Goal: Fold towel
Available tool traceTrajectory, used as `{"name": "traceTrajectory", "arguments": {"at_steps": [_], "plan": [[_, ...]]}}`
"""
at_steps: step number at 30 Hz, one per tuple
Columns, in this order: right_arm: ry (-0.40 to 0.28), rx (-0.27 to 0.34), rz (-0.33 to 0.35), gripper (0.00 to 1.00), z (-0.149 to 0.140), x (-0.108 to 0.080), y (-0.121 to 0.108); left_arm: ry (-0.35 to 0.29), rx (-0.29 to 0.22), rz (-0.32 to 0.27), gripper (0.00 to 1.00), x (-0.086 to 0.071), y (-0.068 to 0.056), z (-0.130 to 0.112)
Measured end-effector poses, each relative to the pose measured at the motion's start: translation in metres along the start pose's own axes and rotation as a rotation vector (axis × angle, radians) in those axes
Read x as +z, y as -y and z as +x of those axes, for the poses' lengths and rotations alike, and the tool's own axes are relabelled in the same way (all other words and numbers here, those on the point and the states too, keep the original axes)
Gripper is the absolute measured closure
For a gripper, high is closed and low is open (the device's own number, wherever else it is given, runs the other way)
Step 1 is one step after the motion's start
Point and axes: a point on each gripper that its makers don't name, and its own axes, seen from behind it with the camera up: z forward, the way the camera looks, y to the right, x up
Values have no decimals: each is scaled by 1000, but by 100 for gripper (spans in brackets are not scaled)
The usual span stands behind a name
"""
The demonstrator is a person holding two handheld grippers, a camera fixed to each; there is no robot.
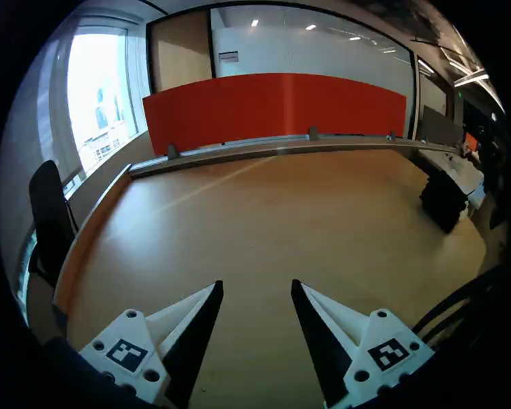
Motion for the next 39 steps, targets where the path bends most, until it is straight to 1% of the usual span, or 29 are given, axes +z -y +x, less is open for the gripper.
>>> {"name": "traceTrajectory", "arguments": {"at_steps": [3, 5, 6, 11, 13, 14, 15, 23, 26, 35, 39], "plan": [[-8, -3, -3, 87, 0, -4, 2, -3, -4, -1, 27, -1, 1, 0], [-13, -2, -7, 78, 0, -6, 4, -5, -7, -3, 27, -2, 1, 0], [-17, -1, -9, 71, 1, -7, 4, -5, -8, -3, 27, -2, 1, 0], [-42, 6, -26, 26, 4, -13, 6, -11, -7, -6, 27, -3, 1, 0], [-51, 14, -28, 10, 6, -14, 8, -13, -8, -7, 27, -4, 1, 1], [-55, 19, -29, 5, 7, -15, 9, -14, -8, -7, 27, -4, 1, 1], [-61, 25, -28, 3, 8, -16, 11, -14, -9, -7, 27, -4, 2, 0], [-103, 56, -23, 2, 16, -23, 23, -21, -21, -8, 27, -5, 5, 1], [-131, 71, -14, 2, 23, -27, 29, -24, -27, -9, 27, -5, 6, 1], [-240, 137, -5, 2, 49, -42, 46, -36, -61, -6, 27, -4, 9, 6], [-310, 165, -1, 2, 65, -50, 54, -39, -67, -6, 27, -2, 9, 7]]}}
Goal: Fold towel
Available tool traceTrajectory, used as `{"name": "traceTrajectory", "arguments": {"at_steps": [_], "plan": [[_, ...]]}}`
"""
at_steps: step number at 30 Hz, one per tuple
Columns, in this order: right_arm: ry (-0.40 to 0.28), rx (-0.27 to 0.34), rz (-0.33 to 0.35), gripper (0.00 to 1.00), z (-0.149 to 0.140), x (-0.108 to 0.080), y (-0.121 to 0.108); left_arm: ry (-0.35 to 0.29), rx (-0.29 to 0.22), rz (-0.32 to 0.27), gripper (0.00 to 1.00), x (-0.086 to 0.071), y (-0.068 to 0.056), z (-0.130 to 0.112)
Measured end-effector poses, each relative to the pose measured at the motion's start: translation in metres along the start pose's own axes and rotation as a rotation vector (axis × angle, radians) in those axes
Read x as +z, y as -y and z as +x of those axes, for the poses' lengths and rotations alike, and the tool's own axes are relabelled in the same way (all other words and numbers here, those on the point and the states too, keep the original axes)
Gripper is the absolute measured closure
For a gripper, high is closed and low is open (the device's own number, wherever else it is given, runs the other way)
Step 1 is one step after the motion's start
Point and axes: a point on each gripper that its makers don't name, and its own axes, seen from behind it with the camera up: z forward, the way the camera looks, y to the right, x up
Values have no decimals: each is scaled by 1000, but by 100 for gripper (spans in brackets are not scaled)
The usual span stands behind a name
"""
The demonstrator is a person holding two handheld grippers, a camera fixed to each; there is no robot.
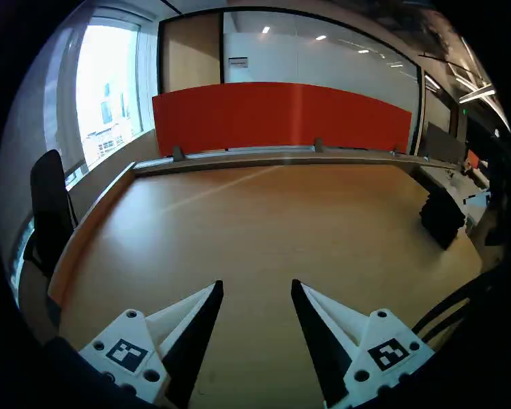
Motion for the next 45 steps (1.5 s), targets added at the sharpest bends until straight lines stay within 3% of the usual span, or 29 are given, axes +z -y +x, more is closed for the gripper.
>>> {"name": "traceTrajectory", "arguments": {"at_steps": [11, 17, 27, 45], "plan": [[-214, 79, -2, 2, 45, -13, 24, -11, -34, 9, 27, 5, 3, 6], [-289, 74, 0, 2, 61, -23, 35, -18, -48, 10, 27, 8, 4, 9], [-359, 68, 1, 2, 79, -32, 49, -57, -66, 10, 27, 13, 4, 20], [-405, 70, 12, 2, 93, -41, 68, -181, -76, 9, 27, 23, 10, 62]]}}
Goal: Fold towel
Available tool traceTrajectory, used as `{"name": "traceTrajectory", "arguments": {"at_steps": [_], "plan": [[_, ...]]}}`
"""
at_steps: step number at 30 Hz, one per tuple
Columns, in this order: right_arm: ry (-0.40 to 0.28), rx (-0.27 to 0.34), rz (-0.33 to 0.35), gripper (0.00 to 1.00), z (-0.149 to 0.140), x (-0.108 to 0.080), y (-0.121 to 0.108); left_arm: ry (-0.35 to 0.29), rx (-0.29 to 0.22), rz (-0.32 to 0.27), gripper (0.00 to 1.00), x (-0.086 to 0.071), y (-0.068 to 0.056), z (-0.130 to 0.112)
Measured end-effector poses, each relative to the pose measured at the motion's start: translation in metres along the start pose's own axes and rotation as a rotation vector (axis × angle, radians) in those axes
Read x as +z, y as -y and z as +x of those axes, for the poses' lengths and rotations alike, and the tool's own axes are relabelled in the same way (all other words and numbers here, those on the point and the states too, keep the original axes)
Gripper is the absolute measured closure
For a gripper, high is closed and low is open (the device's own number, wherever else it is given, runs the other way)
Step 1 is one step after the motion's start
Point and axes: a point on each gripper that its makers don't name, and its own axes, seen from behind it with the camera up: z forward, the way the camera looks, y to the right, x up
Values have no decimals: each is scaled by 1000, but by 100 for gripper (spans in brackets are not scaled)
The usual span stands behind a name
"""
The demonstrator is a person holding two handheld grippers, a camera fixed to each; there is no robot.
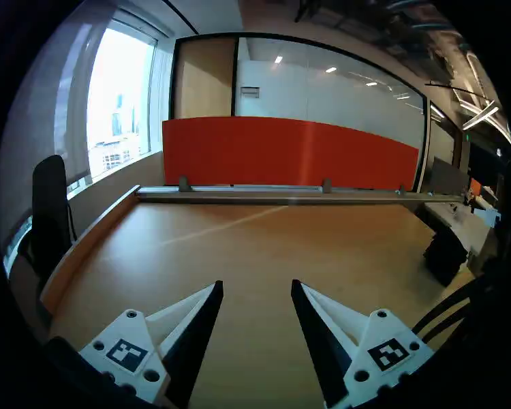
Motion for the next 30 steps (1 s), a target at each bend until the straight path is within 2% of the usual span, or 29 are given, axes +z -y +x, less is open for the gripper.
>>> {"name": "traceTrajectory", "arguments": {"at_steps": [7, 15, 20, 30], "plan": [[-24, 7, 14, 2, 10, -1, 17, -64, -17, -8, 27, 6, 1, 24], [-68, 21, 38, 1, 32, 0, 45, -140, -34, 21, 27, 14, 13, 51], [-87, 13, 61, 0, 42, 2, 68, -182, -63, 20, 27, 18, 15, 65], [-113, 6, 108, 1, 52, 6, 116, -234, -57, 9, 27, 16, 16, 85]]}}
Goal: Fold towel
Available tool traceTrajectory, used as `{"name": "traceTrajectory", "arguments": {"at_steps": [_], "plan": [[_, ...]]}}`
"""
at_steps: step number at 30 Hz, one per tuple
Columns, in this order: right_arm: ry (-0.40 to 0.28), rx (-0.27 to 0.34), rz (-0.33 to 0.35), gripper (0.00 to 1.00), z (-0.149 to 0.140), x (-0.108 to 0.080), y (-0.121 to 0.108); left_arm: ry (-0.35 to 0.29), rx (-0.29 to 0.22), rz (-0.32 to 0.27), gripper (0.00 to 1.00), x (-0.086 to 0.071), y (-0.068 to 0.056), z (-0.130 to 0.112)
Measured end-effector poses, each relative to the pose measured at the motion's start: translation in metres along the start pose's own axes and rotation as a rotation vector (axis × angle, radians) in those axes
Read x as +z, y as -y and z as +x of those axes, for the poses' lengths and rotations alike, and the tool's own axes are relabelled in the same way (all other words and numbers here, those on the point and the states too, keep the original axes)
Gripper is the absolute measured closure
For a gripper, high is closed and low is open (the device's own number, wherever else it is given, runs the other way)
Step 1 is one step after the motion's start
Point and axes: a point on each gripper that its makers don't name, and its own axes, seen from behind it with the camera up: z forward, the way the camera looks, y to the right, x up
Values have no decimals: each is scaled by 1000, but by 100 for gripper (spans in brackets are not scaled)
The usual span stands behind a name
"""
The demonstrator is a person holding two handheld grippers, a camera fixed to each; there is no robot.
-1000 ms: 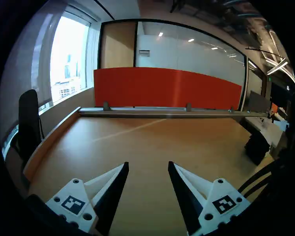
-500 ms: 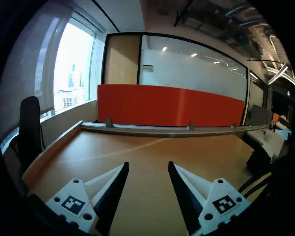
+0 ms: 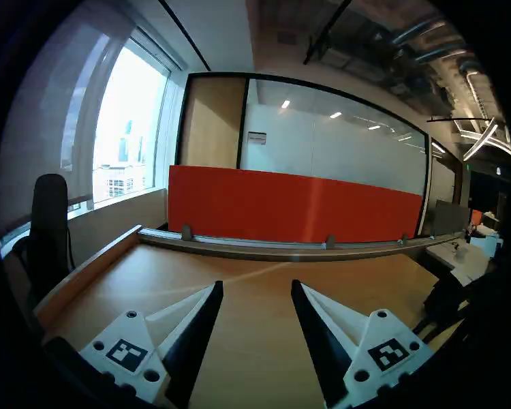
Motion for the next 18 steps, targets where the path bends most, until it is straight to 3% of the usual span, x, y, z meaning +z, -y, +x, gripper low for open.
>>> {"name": "traceTrajectory", "arguments": {"at_steps": [11, 18], "plan": [[-31, -4, 4, 1, 9, 6, 25, -23, -11, 22, 27, 1, 12, 5], [-31, -11, 1, 1, 17, 6, 32, -35, 16, 28, 27, 1, 15, 9]]}}
